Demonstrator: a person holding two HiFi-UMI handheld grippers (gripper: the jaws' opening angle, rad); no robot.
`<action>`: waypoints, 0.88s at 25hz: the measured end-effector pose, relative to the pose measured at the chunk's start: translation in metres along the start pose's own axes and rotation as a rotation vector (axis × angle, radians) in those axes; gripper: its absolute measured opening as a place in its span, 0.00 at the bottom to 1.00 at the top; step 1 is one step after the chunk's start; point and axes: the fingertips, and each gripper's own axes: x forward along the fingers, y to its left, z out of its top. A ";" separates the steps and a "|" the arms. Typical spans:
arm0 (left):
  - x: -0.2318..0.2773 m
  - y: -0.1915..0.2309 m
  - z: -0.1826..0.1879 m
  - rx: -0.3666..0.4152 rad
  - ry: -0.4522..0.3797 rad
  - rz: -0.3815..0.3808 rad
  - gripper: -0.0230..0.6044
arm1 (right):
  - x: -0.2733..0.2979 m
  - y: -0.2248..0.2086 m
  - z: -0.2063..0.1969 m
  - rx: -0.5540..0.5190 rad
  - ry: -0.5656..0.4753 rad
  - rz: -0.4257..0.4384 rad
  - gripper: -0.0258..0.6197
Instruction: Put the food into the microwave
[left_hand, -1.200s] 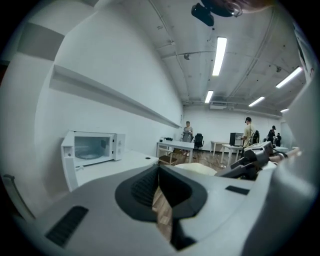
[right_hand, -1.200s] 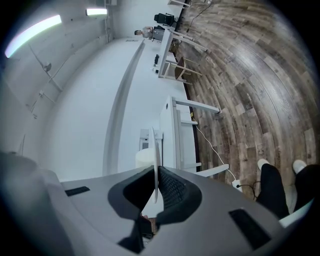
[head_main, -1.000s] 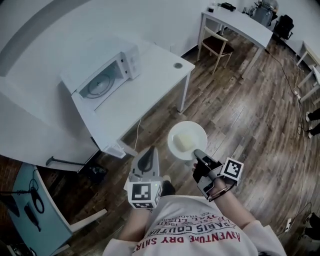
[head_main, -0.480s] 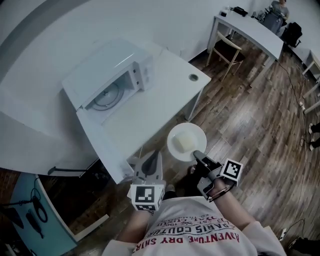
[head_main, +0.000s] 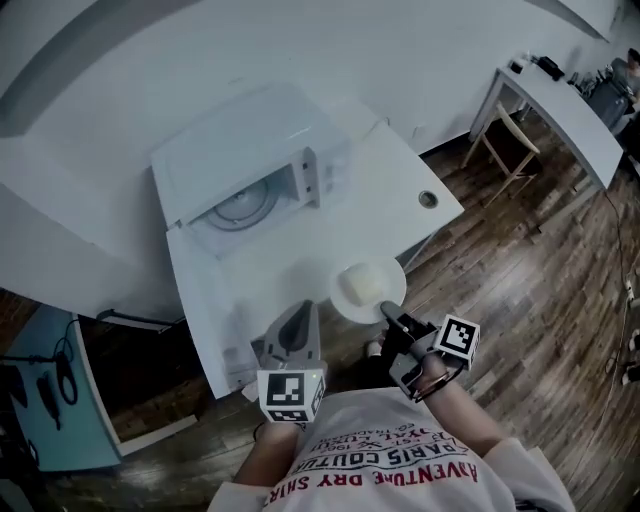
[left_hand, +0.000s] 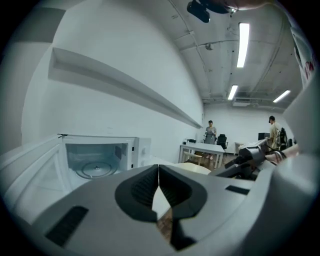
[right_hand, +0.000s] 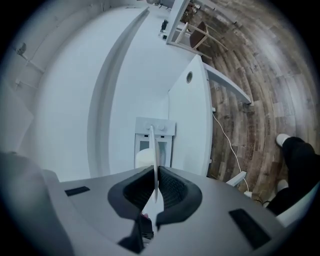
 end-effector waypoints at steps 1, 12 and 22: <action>0.007 0.000 0.004 0.011 0.000 0.026 0.05 | 0.007 0.003 0.010 -0.007 0.025 0.001 0.08; 0.065 0.019 0.031 -0.062 -0.017 0.280 0.05 | 0.069 0.027 0.090 -0.072 0.246 0.006 0.07; 0.081 0.100 0.023 -0.094 0.004 0.395 0.05 | 0.158 0.033 0.067 -0.072 0.358 -0.014 0.08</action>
